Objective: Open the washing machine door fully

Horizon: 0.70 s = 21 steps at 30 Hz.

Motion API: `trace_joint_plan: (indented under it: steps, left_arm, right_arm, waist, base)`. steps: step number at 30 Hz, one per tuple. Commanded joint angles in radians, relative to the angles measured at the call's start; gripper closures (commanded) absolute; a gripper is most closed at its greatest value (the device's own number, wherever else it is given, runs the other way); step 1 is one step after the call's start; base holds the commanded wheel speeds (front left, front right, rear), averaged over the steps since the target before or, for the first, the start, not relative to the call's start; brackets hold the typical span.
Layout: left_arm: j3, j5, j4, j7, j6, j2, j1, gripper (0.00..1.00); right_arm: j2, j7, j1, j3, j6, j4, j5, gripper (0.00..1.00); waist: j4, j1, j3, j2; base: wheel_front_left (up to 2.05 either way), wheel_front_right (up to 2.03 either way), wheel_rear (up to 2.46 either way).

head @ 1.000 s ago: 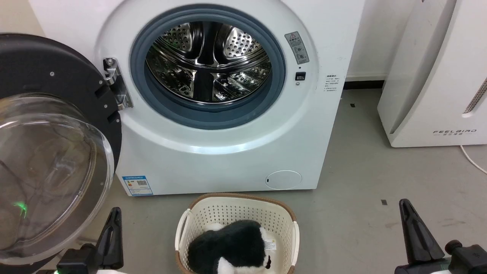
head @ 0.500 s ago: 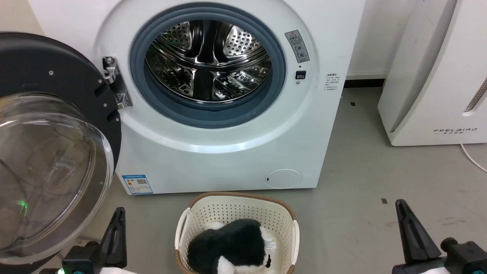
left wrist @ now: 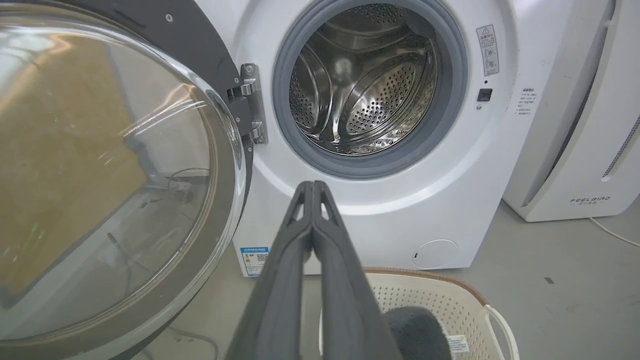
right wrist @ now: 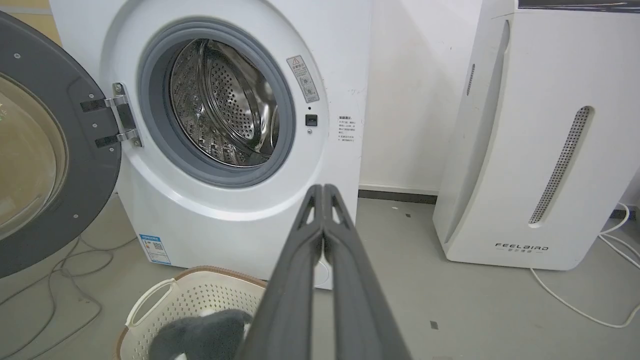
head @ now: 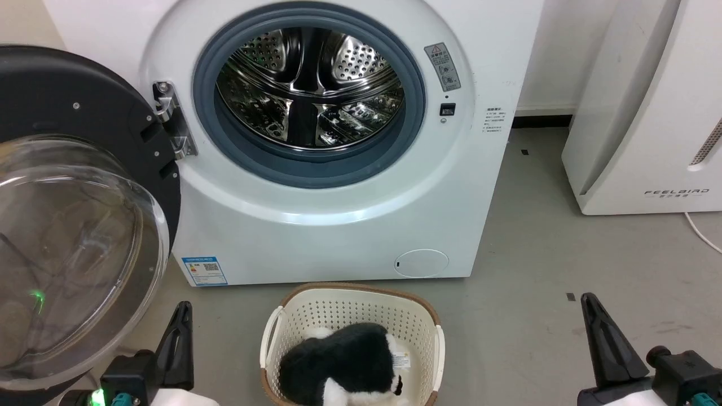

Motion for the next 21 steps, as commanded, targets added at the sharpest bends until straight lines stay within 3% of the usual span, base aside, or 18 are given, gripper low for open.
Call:
trace_joint_plan:
  steps: [1,21]
  left_arm:
    - [-0.001,0.012,-0.004,0.009,0.005,-0.006,-0.014,1.0]
    - [-0.013,0.028,-0.012,0.048,0.012,-0.017,-0.03,1.0]
  right_arm:
    - [0.001,0.009,-0.02,0.003,0.0,0.004,-0.008,1.0]
    - [0.001,0.048,-0.04,0.014,0.0,0.012,-0.017,1.0]
  waist:
    - [0.001,0.0,0.001,0.0]
    - [0.005,0.0,0.008,0.0]
  base:
    - [0.0,0.0,0.0]
    - [0.0,0.0,0.0]
